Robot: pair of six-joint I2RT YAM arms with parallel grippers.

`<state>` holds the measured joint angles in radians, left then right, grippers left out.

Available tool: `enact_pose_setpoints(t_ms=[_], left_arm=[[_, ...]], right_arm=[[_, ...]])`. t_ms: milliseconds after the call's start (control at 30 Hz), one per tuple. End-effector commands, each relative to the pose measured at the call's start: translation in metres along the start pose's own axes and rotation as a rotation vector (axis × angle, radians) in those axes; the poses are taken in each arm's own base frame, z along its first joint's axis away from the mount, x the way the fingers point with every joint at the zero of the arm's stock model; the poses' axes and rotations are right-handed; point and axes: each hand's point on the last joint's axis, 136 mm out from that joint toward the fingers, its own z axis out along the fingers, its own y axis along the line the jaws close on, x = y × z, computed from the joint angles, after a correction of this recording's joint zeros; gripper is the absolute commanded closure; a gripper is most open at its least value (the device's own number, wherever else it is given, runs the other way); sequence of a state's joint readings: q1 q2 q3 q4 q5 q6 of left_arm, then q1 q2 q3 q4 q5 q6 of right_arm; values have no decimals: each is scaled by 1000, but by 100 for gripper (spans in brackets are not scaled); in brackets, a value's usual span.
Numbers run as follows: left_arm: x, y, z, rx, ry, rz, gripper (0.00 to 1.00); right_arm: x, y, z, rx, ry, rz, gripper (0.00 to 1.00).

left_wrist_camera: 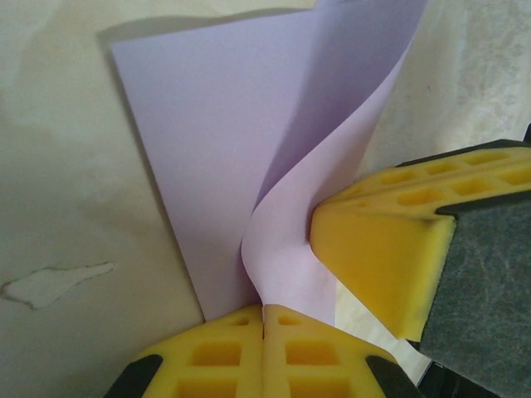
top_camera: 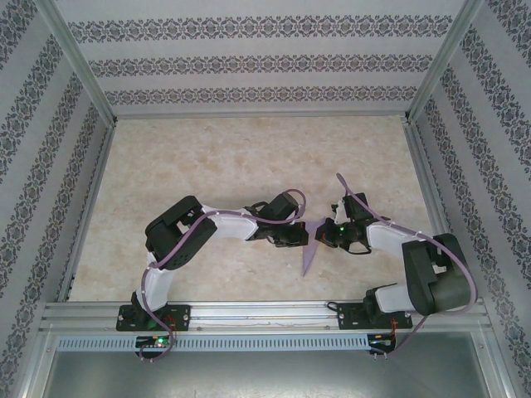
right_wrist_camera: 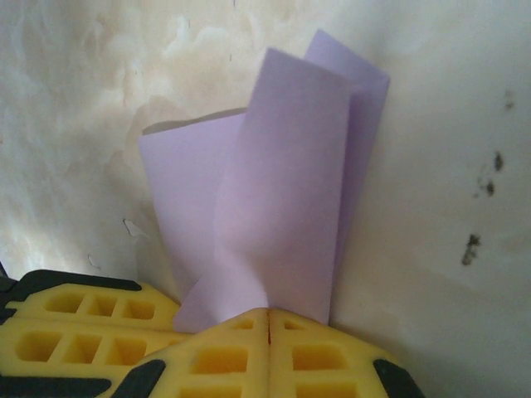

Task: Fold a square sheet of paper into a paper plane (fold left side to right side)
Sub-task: Perform the fifth fold on the wing at the bottom-center of the table.

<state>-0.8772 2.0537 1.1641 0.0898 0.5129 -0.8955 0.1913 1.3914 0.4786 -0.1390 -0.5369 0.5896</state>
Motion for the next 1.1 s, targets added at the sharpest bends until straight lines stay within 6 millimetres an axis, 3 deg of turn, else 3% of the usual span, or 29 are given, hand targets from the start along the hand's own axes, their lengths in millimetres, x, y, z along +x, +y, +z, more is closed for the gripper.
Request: enact_pose_setpoints(t_ms=[0, 267, 433, 600, 767, 933, 1067], left_arm=[[33, 87, 18, -288, 53, -93, 96], [26, 74, 13, -249, 28, -80, 95], [12, 51, -3, -213, -11, -44, 83], [-7, 27, -33, -175, -72, -20, 74], [-16, 20, -74, -186, -140, -5, 69], [-17, 12, -111, -185, -179, 22, 71], [-9, -9, -121, -88, -163, 29, 79]], right_arm=[[-14, 1, -1, 10, -27, -28, 100], [1, -9, 5, 31, 29, 16, 100], [16, -21, 8, 61, 61, 41, 100], [25, -25, 11, 81, 72, 55, 100], [30, -28, 13, 90, 83, 58, 100], [30, -28, 14, 99, 82, 56, 100], [31, -28, 14, 100, 86, 50, 100]])
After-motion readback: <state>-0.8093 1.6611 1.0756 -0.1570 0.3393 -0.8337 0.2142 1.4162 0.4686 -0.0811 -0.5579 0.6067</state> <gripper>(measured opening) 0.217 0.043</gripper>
